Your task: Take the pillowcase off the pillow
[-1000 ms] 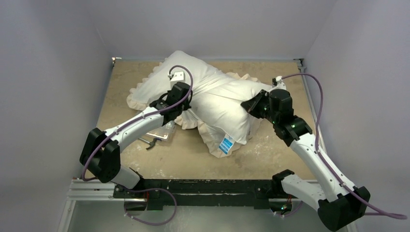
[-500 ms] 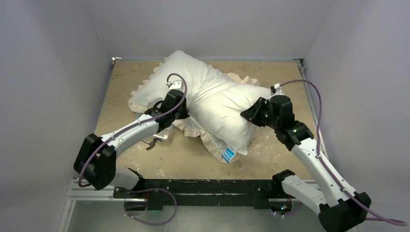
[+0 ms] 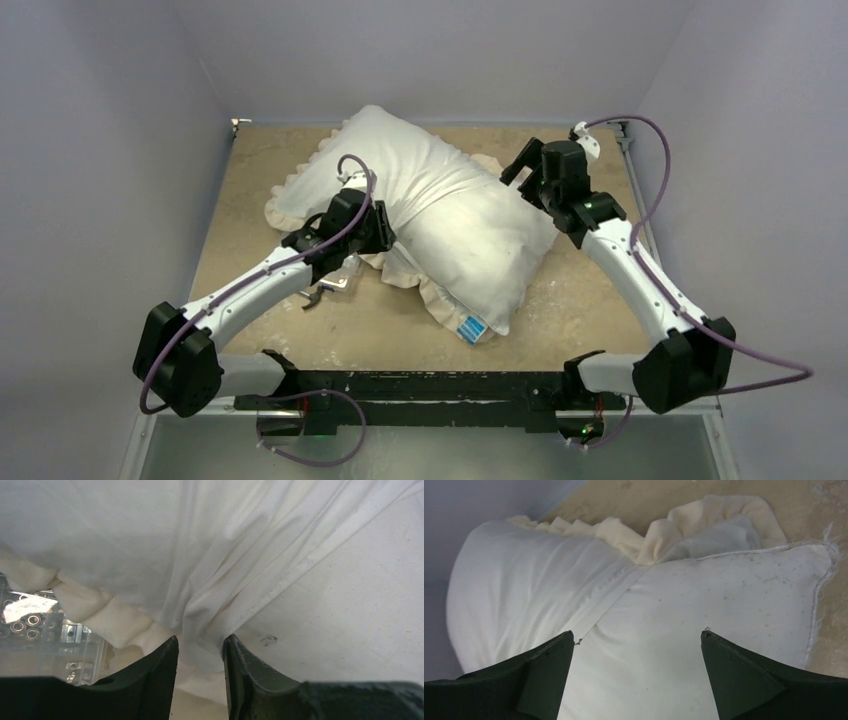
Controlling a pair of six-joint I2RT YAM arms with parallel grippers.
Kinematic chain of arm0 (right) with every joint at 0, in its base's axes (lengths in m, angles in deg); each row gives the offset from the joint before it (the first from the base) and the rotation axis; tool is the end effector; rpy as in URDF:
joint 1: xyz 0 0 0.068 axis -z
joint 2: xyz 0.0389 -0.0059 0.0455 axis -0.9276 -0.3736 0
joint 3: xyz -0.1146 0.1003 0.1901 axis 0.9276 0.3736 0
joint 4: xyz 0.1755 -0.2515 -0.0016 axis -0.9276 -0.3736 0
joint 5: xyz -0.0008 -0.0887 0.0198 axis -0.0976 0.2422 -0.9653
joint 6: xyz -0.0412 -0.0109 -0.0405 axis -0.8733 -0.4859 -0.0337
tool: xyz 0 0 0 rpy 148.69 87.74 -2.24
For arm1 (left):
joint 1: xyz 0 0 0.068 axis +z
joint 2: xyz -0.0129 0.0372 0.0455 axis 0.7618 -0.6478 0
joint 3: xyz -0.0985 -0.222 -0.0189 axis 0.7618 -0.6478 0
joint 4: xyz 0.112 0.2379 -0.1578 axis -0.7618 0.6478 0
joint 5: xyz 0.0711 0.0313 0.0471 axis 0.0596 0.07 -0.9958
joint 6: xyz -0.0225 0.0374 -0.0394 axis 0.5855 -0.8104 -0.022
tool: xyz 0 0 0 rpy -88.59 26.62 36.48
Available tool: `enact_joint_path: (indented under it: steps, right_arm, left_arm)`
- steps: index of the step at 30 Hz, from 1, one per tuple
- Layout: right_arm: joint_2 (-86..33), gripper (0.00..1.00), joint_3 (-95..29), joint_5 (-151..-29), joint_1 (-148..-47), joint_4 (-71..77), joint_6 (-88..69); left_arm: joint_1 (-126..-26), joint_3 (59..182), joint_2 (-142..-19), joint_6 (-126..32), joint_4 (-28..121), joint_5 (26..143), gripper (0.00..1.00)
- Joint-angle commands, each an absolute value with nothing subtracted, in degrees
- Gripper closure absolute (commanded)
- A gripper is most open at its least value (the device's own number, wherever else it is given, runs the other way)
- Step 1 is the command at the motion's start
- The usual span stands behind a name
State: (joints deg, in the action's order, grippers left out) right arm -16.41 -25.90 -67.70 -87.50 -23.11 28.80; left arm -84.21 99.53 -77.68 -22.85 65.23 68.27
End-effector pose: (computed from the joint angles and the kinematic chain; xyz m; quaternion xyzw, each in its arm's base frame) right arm 0.3237 0.1026 0.3266 0.2531 0.8176 0.1749 0.4867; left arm 0.2812 -0.1867 0.2133 -0.0365 0.8968 -0.1996 0.3931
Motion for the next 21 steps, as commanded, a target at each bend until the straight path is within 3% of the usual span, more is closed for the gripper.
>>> enact_joint_path:
  steps: [1,7,9,12,17,19,21]
  right_arm:
    - [-19.03,0.01,-24.15,-60.92,-86.87,-16.13,29.87]
    - [-26.63,0.01,-14.37,-66.30,-86.84,-2.61,24.68]
    - [-26.96,0.08,-11.48,-71.47,-86.93,2.09,22.19]
    - [-25.58,0.28,-8.38,-78.51,-87.24,6.23,18.48]
    - [-19.39,0.73,-7.57,-83.10,-88.40,8.94,16.35]
    - [-17.27,0.97,-7.24,-85.47,-88.72,10.27,15.99]
    - [-15.54,1.00,-6.83,-87.52,-89.13,11.39,15.91]
  left_arm:
    - [-84.05,104.09,-76.97,-21.20,70.28,65.79,0.60]
    - [-86.35,116.02,-81.90,-22.31,76.03,63.66,0.41]
    - [-87.35,119.69,-83.48,-22.98,76.85,62.77,0.37]
    - [-87.73,126.93,-87.46,-24.65,78.49,62.80,0.32]
    - [-88.50,142.33,-98.91,-30.59,80.75,63.07,0.32]
    - [-88.79,148.44,-104.03,-33.57,81.95,63.96,0.32]
    - [-89.01,155.39,-109.44,-36.11,84.35,65.70,0.31]
